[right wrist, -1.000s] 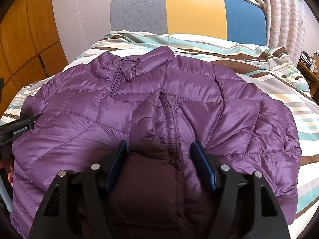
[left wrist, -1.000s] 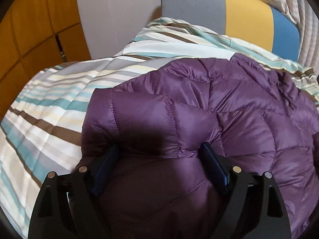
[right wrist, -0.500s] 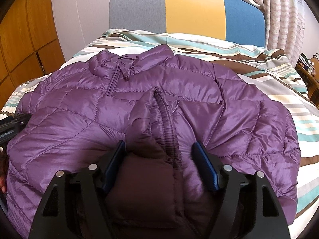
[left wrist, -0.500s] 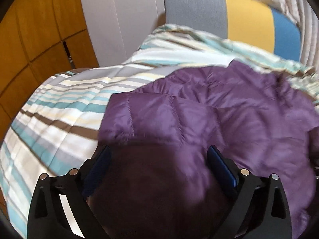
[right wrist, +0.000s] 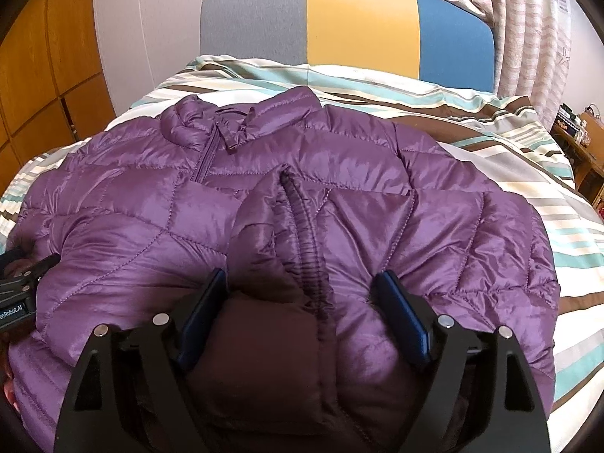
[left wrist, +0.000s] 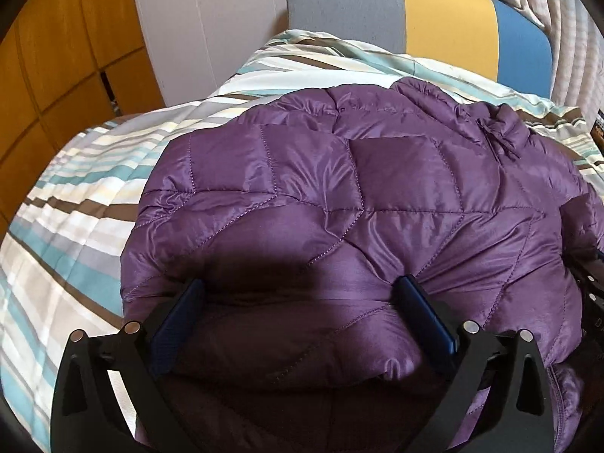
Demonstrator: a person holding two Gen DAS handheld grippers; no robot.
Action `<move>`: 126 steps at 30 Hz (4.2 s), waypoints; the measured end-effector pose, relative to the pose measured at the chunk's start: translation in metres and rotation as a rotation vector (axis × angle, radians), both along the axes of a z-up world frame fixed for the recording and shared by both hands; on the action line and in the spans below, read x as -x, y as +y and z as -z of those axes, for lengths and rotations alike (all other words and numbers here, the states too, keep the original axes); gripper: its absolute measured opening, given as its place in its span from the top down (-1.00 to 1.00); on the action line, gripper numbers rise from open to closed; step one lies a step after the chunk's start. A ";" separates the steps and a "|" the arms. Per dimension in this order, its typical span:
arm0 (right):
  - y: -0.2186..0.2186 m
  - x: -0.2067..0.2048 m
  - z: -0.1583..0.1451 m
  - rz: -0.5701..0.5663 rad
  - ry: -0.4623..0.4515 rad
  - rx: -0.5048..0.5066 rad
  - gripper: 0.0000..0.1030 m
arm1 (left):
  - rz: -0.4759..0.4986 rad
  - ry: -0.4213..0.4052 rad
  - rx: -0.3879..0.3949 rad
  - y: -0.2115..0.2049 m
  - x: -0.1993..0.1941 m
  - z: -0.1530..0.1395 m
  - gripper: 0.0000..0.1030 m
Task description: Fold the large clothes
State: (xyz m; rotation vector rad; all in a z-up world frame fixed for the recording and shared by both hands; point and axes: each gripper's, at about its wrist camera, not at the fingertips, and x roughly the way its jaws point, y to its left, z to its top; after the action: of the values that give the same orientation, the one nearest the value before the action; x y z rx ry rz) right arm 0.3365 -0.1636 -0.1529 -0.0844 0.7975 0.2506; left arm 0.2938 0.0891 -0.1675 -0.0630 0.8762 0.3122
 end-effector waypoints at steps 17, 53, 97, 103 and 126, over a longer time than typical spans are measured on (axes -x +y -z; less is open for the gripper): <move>-0.010 0.026 -0.025 0.001 -0.132 -0.045 -0.66 | 0.005 -0.110 0.047 0.007 0.036 -0.027 -0.94; -0.213 0.246 -0.020 0.088 0.261 -0.259 -0.53 | 0.047 -0.096 0.251 0.029 0.259 -0.007 -0.93; -0.180 0.266 -0.059 -0.147 0.124 -0.525 0.77 | 0.229 -0.249 0.410 0.008 0.280 -0.069 0.79; -0.177 0.256 -0.070 -0.127 0.088 -0.555 0.77 | 0.231 -0.296 0.409 0.010 0.262 -0.085 0.79; -0.185 0.159 -0.068 0.031 0.076 -0.707 0.77 | 0.122 -0.279 0.515 0.045 0.161 -0.077 0.79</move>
State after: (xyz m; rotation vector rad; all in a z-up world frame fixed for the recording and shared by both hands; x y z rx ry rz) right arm 0.1776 -0.3491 -0.0847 0.6054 0.7461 0.4950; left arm 0.1326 0.1340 -0.0903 -0.5173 0.6610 -0.0433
